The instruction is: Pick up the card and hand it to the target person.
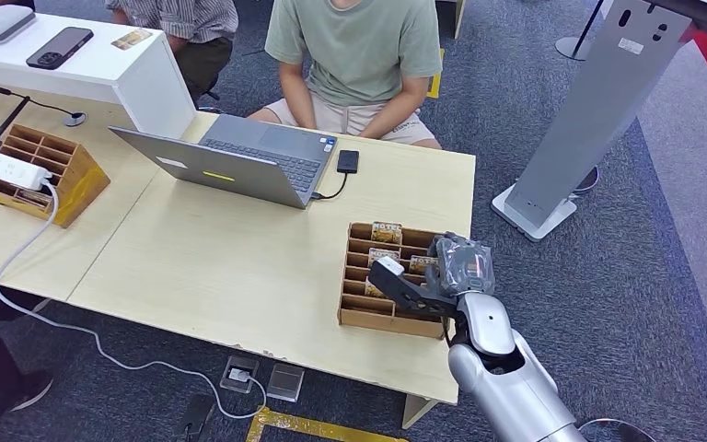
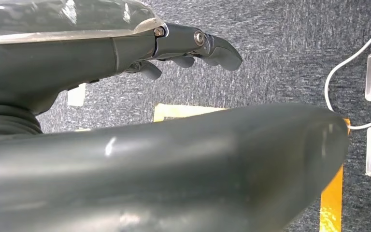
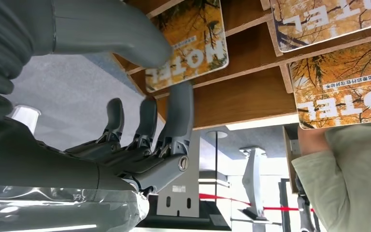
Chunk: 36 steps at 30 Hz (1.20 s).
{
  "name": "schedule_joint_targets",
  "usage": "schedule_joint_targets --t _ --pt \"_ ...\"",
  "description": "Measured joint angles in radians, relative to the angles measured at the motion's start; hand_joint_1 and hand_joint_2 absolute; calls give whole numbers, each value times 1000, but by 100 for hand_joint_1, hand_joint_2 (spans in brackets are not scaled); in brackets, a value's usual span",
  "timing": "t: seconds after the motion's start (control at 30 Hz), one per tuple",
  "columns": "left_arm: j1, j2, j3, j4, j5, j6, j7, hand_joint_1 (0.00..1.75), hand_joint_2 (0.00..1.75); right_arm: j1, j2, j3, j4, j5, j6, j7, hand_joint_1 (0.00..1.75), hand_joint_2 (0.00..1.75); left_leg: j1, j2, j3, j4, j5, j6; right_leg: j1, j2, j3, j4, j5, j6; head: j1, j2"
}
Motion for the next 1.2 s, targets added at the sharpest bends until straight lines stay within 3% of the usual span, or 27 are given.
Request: schedule_joint_targets --t 0.27,1.2 --pt "0 0 0 0 0 1 2 0 0 0 3 4 4 11 -5 -1 123 175 0 0 0 0 0 0 0 0 0 0 0 0 0 0" --pt "0 0 0 0 -1 -3 -1 0 0 1 2 14 4 21 -15 19 139 175 0 0 1 0 0 0 0 0 0 0 0 0 0 0"
